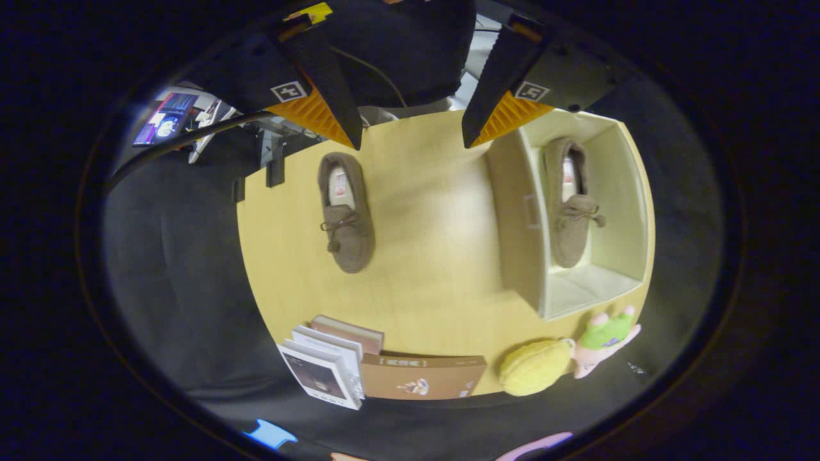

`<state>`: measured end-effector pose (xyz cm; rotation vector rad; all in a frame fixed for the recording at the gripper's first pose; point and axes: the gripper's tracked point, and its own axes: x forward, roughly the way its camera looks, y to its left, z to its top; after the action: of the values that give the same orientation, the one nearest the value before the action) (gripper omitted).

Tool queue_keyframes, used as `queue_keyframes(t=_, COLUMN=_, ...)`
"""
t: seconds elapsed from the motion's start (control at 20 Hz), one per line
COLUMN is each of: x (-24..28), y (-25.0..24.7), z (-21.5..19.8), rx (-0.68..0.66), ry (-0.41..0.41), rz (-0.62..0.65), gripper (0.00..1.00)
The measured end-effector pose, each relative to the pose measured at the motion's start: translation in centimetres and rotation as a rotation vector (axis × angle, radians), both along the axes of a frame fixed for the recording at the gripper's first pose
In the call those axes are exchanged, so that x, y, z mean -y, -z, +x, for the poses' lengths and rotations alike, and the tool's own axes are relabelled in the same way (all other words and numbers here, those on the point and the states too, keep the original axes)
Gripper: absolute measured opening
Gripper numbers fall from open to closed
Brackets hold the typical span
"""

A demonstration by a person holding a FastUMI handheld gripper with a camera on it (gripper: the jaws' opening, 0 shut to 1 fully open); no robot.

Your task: Open the storage box then place both shoes into the box .Put the left shoe in first, then the right shoe, with the right side of both shoes facing outward in a uniform manner.

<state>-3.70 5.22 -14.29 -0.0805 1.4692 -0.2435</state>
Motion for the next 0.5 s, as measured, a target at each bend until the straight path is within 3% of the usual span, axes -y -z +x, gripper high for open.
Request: queue_keyframes(t=0.5, x=12.2, y=6.5, z=-0.1, rx=-0.073, ry=0.121, rz=-0.040, gripper=1.00)
